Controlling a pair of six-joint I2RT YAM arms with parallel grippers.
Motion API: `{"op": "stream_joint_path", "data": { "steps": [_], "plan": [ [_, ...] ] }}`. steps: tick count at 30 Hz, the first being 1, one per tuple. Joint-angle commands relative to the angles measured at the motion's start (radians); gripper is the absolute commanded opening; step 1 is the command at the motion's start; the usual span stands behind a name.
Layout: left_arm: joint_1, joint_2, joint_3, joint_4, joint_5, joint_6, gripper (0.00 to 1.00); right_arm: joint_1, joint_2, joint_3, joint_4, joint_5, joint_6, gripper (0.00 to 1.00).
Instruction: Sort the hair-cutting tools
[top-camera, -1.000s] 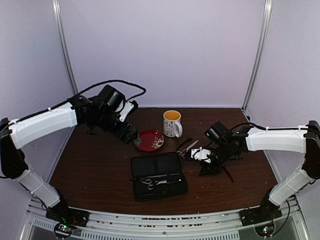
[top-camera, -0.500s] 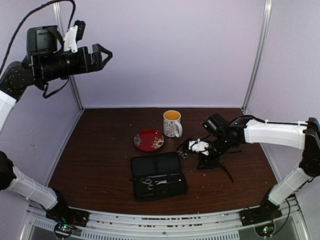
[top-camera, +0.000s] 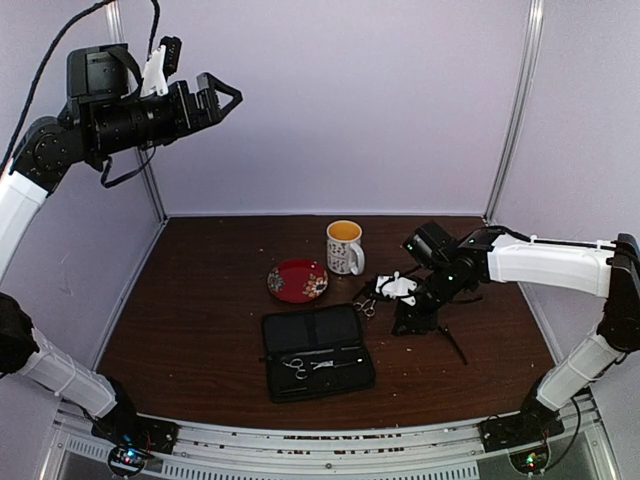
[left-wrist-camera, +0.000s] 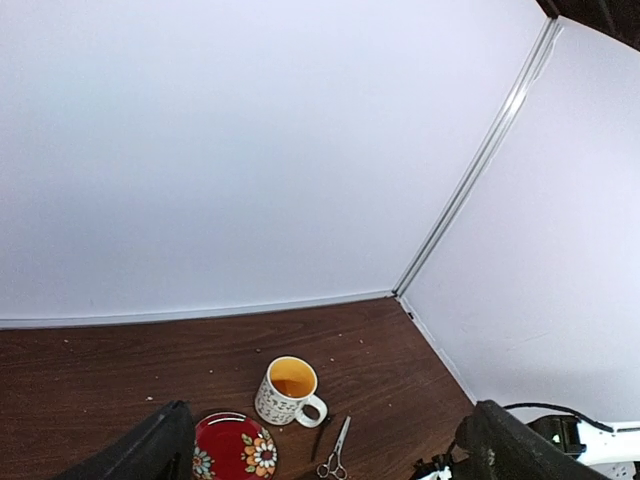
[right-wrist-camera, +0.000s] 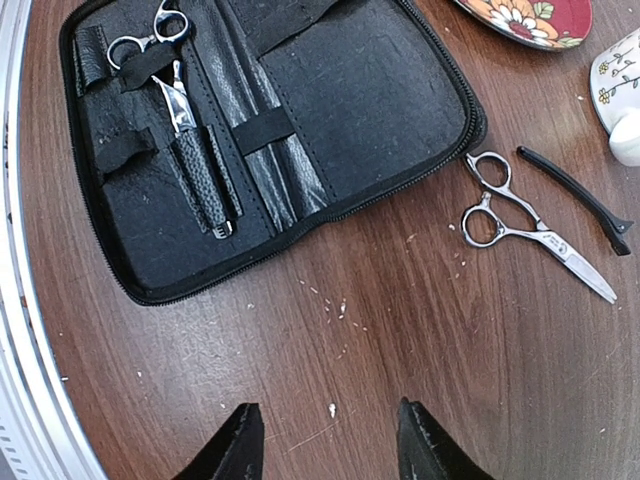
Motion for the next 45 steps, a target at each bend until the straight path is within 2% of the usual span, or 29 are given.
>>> {"op": "stream_joint_path", "data": {
  "steps": [1, 2, 5, 7, 10, 12, 14, 16, 19, 23, 25, 27, 29, 32, 36, 39, 42, 45],
  "plan": [
    [0.007, 0.005, 0.022, 0.104, 0.101, -0.004, 0.98, -0.004, -0.015, 0.014, -0.001, -0.008, 0.015, 0.46],
    [0.007, -0.002, -0.008, 0.140, 0.132, 0.021, 0.98, -0.004, -0.022, 0.008, 0.005, -0.008, 0.016, 0.46],
    [0.015, -0.070, -0.177, 0.255, 0.044, 0.099, 0.98, -0.004, -0.039, -0.003, 0.016, 0.002, 0.012, 0.46],
    [0.046, -0.113, -0.306, 0.340, 0.038, 0.216, 0.98, -0.004, -0.051, -0.002, 0.016, 0.011, 0.002, 0.46],
    [0.098, -0.133, -0.453, 0.370, -0.051, 0.341, 0.98, -0.006, -0.078, -0.002, 0.022, 0.030, -0.012, 0.46],
    [0.113, -0.182, -0.604, 0.470, -0.151, 0.337, 0.98, -0.007, -0.086, 0.006, 0.023, 0.044, -0.016, 0.46],
    [0.117, -0.219, -0.744, 0.590, -0.175, 0.392, 0.98, -0.008, -0.084, 0.019, 0.023, 0.061, -0.016, 0.46],
    [0.125, -0.201, -0.767, 0.547, -0.228, 0.388, 0.98, -0.008, -0.074, 0.050, 0.014, 0.067, -0.002, 0.46],
    [0.139, -0.163, -0.770, 0.474, -0.228, 0.365, 0.98, -0.007, -0.053, 0.095, 0.009, 0.064, 0.026, 0.46],
    [0.151, -0.177, -0.949, 0.661, -0.376, 0.324, 0.98, -0.005, 0.017, 0.119, 0.041, 0.067, 0.037, 0.46],
    [0.194, -0.152, -0.939, 0.586, -0.429, 0.230, 0.98, -0.004, 0.076, 0.143, 0.042, 0.094, 0.044, 0.44],
    [0.223, -0.109, -0.867, 0.453, -0.425, 0.199, 0.98, -0.004, 0.138, 0.181, 0.039, 0.123, 0.057, 0.40],
    [0.229, -0.092, -0.831, 0.443, -0.326, 0.289, 0.98, -0.004, 0.192, 0.214, 0.046, 0.151, 0.076, 0.37],
    [0.230, -0.100, -0.815, 0.428, -0.280, 0.296, 0.98, -0.004, 0.260, 0.260, 0.065, 0.203, 0.114, 0.34],
    [0.230, -0.134, -0.842, 0.472, -0.178, 0.378, 0.97, -0.004, 0.360, 0.322, 0.069, 0.251, 0.144, 0.26],
    [0.229, -0.154, -0.860, 0.498, -0.162, 0.405, 0.95, -0.004, 0.431, 0.395, 0.045, 0.261, 0.162, 0.21],
    [0.230, -0.159, -0.861, 0.495, -0.169, 0.422, 0.94, -0.003, 0.485, 0.441, 0.025, 0.252, 0.172, 0.21],
    [0.230, -0.158, -0.862, 0.496, -0.152, 0.422, 0.93, 0.001, 0.518, 0.463, 0.020, 0.256, 0.172, 0.29]
  ]
}}
